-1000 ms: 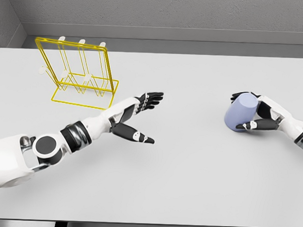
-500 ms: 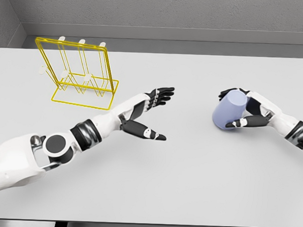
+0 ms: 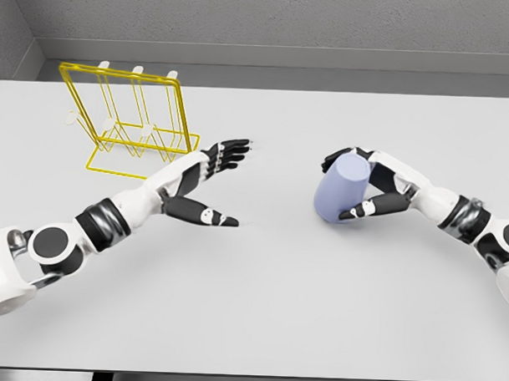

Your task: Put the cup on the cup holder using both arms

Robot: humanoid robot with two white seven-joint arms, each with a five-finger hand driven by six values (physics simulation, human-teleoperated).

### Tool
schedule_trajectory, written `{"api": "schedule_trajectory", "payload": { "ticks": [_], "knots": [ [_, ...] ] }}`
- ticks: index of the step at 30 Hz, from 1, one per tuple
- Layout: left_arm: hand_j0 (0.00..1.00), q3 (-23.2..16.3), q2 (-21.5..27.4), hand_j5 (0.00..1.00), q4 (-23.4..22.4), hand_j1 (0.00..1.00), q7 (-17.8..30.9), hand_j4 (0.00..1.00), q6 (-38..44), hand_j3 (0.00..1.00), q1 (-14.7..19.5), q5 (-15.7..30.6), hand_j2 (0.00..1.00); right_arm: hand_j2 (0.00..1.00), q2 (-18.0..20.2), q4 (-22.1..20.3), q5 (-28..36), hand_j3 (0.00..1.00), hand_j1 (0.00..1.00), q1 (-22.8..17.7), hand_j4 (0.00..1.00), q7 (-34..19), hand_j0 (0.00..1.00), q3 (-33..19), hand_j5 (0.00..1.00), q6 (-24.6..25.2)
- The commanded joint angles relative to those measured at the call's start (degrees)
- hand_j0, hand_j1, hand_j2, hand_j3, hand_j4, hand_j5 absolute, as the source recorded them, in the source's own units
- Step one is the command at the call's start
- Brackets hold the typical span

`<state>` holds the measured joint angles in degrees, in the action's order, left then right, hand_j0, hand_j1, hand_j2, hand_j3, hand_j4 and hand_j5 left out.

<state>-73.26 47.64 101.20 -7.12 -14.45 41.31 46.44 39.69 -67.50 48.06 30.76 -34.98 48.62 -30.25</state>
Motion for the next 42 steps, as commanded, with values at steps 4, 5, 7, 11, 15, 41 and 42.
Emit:
{"api": "schedule_trajectory", "payload": {
  "ticks": [4, 5, 7, 11, 15, 41, 42],
  "knots": [
    [1.00, -0.4, 2.3, 1.00, 0.0, 1.00, 5.7, 1.00, -4.4, 1.00, -0.7, -0.5, 1.00, 0.67, -2.2, -0.6, 0.3, 0.67, 0.67, 0.6, 0.67, 0.0, 0.67, 1.7, 0.67, 0.5],
    [1.00, -0.4, 2.3, 1.00, 0.0, 1.00, 5.6, 1.00, -4.4, 1.00, -0.7, -0.6, 1.00, 0.67, -2.7, -0.8, 0.3, 0.67, 0.67, 0.7, 0.67, 0.0, 0.67, 1.7, 0.67, 0.6],
    [1.00, -0.3, 2.3, 1.00, 0.0, 1.00, 5.5, 1.00, -4.4, 1.00, -0.8, -0.6, 1.00, 0.67, -3.0, -1.0, 0.3, 0.67, 0.67, 0.8, 0.67, 0.0, 0.67, 2.2, 0.67, 1.0],
    [1.00, 0.0, 2.4, 1.00, 0.0, 1.00, 5.4, 1.00, -3.8, 1.00, -0.6, -0.7, 1.00, 0.67, -4.5, -1.6, 0.2, 0.67, 0.67, 1.9, 0.67, 0.0, 0.67, 3.6, 0.67, 1.2],
    [1.00, 0.1, 2.8, 1.00, 0.0, 1.00, 5.4, 1.00, -3.7, 1.00, -0.6, -0.7, 1.00, 0.67, -6.0, -1.6, 0.1, 0.67, 0.67, 2.8, 0.67, 0.0, 0.67, 4.9, 0.67, 2.6],
    [1.00, 0.3, 5.9, 1.00, 0.0, 1.00, 5.8, 1.00, -3.7, 1.00, -0.9, -0.8, 1.00, 0.67, -13.7, 2.4, -2.5, 0.67, 0.67, 4.4, 0.67, 0.0, 0.67, 6.4, 0.67, 9.0],
    [1.00, 0.3, 5.9, 1.00, 0.0, 1.00, 5.8, 1.00, -3.7, 1.00, -0.9, -0.8, 1.00, 0.68, -13.7, 2.5, -2.5, 0.68, 0.68, 4.4, 0.68, 0.0, 0.68, 6.4, 0.68, 9.0]
  ]
}}
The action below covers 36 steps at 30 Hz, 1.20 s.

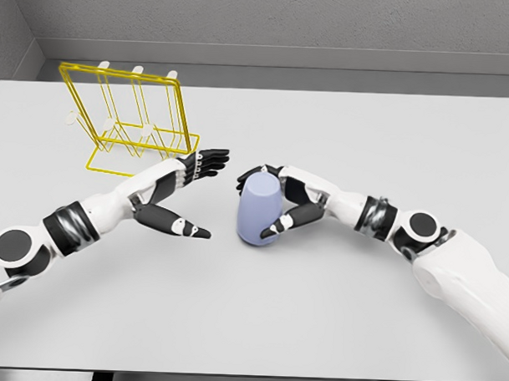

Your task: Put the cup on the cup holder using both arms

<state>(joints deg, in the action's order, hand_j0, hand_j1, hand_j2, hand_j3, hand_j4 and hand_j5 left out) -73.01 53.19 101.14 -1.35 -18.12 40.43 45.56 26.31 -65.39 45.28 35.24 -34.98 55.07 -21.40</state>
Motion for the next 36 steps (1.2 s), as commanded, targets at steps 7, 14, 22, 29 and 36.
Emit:
{"api": "schedule_trajectory", "payload": {
  "ticks": [7, 14, 22, 29, 36],
  "knots": [
    [1.00, 0.0, 0.4, 1.00, 0.0, 1.00, 0.0, 1.00, 0.0, 1.00, -0.1, -0.3, 1.00, 0.98, -0.3, 0.7, -2.8, 0.98, 0.98, 0.3, 0.98, 0.0, 0.98, -0.5, 0.98, 0.0],
    [1.00, 0.1, 0.7, 1.00, 0.0, 1.00, -0.2, 1.00, 0.2, 1.00, -0.4, -1.1, 1.00, 1.00, -0.3, 0.7, -3.0, 1.00, 1.00, 0.4, 1.00, 0.0, 1.00, -0.7, 1.00, 0.0],
    [1.00, 0.1, 0.8, 1.00, 0.0, 1.00, -0.3, 1.00, 1.2, 1.00, -0.5, -1.1, 1.00, 1.00, 0.6, 1.8, -3.0, 1.00, 1.00, 1.2, 1.00, 0.0, 1.00, -0.9, 1.00, -0.1],
    [1.00, 0.1, 0.4, 1.00, 0.0, 1.00, -0.4, 1.00, 1.2, 1.00, -0.8, -0.9, 1.00, 1.00, 3.5, 1.5, -3.3, 1.00, 1.00, 1.4, 1.00, 0.0, 1.00, -0.8, 1.00, 0.0],
    [1.00, 1.0, -1.6, 1.00, -0.1, 1.00, -0.1, 1.00, 2.0, 1.00, -0.8, -0.7, 1.00, 1.00, 10.0, 0.6, -3.4, 1.00, 1.00, 2.6, 1.00, 0.0, 1.00, -0.4, 1.00, -0.1]
  ]
}}
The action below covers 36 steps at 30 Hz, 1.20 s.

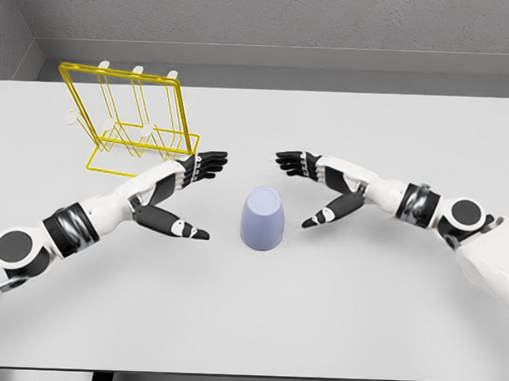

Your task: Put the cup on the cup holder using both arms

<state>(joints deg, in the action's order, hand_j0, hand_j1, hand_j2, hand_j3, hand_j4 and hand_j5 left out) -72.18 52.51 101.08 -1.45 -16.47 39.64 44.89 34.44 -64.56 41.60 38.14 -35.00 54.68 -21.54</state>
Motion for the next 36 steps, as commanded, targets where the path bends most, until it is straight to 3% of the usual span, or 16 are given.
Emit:
{"api": "schedule_trajectory", "payload": {
  "ticks": [1, 5, 8, 10, 13, 16, 27, 28, 30, 33, 36],
  "knots": [
    [1.00, 0.1, -1.4, 1.00, 0.0, 1.00, 0.0, 1.00, 0.4, 1.00, 0.0, -0.1, 1.00, 1.00, 3.4, -0.3, 0.3, 1.00, 1.00, 0.1, 1.00, 0.0, 1.00, 0.0, 1.00, -0.3],
    [1.00, 0.1, -4.1, 1.00, -0.7, 1.00, -0.3, 1.00, 0.6, 1.00, -0.9, -0.6, 1.00, 1.00, 8.2, -1.6, 0.1, 1.00, 1.00, 2.8, 1.00, 0.0, 1.00, -0.2, 1.00, -1.6],
    [1.00, 0.9, -6.8, 1.00, -3.2, 1.00, -0.2, 1.00, 0.6, 1.00, -1.8, -0.7, 1.00, 1.00, 11.5, -1.5, -1.0, 1.00, 1.00, 4.0, 1.00, 0.0, 1.00, -0.2, 1.00, -6.7],
    [1.00, 3.3, -9.1, 1.00, -5.0, 1.00, 0.0, 1.00, 0.6, 1.00, -3.4, -2.6, 1.00, 1.00, 12.1, -1.2, -2.9, 1.00, 1.00, 5.4, 1.00, 0.0, 1.00, -0.3, 1.00, -7.9],
    [1.00, 3.4, -10.5, 1.00, -7.5, 1.00, 0.0, 1.00, 0.6, 1.00, -3.5, -2.6, 1.00, 1.00, 12.4, -1.2, -3.2, 1.00, 1.00, 7.6, 1.00, 0.0, 1.00, -0.3, 1.00, -8.0],
    [1.00, 3.9, -10.6, 1.00, -8.0, 1.00, 0.0, 1.00, 0.6, 1.00, -3.7, -2.7, 1.00, 1.00, 13.0, -1.0, -3.2, 1.00, 1.00, 8.1, 1.00, 0.0, 1.00, -0.2, 1.00, -13.5],
    [1.00, 3.8, -10.6, 1.00, -7.3, 1.00, 0.0, 1.00, 0.3, 1.00, -5.0, -3.5, 1.00, 1.00, 15.1, -1.2, -5.2, 1.00, 1.00, 10.0, 1.00, 0.0, 1.00, 0.5, 1.00, -13.5],
    [1.00, 3.6, -10.7, 1.00, -7.3, 1.00, 0.0, 1.00, 0.3, 1.00, -5.1, -3.5, 1.00, 1.00, 15.1, -1.1, -6.1, 1.00, 1.00, 10.3, 1.00, 0.0, 1.00, 0.3, 1.00, -13.5],
    [1.00, 3.4, -11.2, 1.00, -7.3, 1.00, 0.0, 1.00, 0.3, 1.00, -5.1, -3.8, 1.00, 1.00, 15.0, -1.1, -16.1, 1.00, 1.00, 10.5, 1.00, 0.0, 1.00, -1.2, 1.00, -13.5],
    [1.00, 3.6, -11.3, 1.00, -7.0, 1.00, 0.0, 1.00, 0.3, 1.00, -5.9, -4.2, 1.00, 1.00, 15.1, -1.0, -26.4, 1.00, 1.00, 10.5, 1.00, 0.0, 1.00, -1.4, 1.00, -13.5],
    [1.00, 3.6, -12.2, 1.00, -6.9, 1.00, 0.0, 1.00, 0.3, 1.00, -6.0, -4.7, 1.00, 1.00, 15.2, -0.7, -26.5, 1.00, 1.00, 10.5, 1.00, 0.0, 1.00, -2.0, 1.00, -13.5]
  ]
}}
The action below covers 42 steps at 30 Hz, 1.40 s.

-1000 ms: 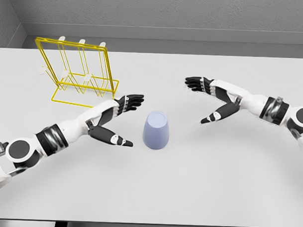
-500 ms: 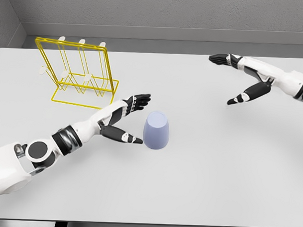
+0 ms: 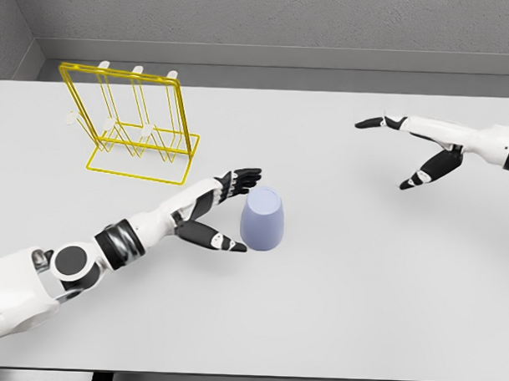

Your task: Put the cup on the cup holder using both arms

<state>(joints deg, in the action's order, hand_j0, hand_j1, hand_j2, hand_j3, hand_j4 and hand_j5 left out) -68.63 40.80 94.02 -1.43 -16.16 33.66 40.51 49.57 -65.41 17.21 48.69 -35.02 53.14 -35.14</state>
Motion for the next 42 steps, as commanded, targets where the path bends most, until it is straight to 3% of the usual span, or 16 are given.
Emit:
{"api": "schedule_trajectory", "payload": {
  "ticks": [1, 22, 42],
  "knots": [
    [1.00, 0.1, -0.5, 1.00, 0.1, 1.00, 0.0, 1.00, 0.0, 1.00, 0.0, -0.4, 1.00, 1.00, 0.1, 0.5, -2.1, 1.00, 1.00, 0.0, 1.00, 0.0, 1.00, -0.6, 1.00, 0.1],
    [1.00, 0.3, -0.9, 1.00, -2.0, 1.00, -0.2, 1.00, 0.0, 1.00, -0.6, -0.7, 1.00, 1.00, -0.1, 2.4, -2.1, 1.00, 1.00, 0.4, 1.00, 0.0, 1.00, -1.3, 1.00, 0.1],
    [1.00, 0.3, -5.8, 1.00, -4.8, 1.00, -0.4, 1.00, -0.1, 1.00, -0.7, -2.3, 1.00, 1.00, -0.6, 2.7, -2.1, 1.00, 1.00, 0.4, 1.00, 0.0, 1.00, -1.4, 1.00, 0.1]
  ]
}}
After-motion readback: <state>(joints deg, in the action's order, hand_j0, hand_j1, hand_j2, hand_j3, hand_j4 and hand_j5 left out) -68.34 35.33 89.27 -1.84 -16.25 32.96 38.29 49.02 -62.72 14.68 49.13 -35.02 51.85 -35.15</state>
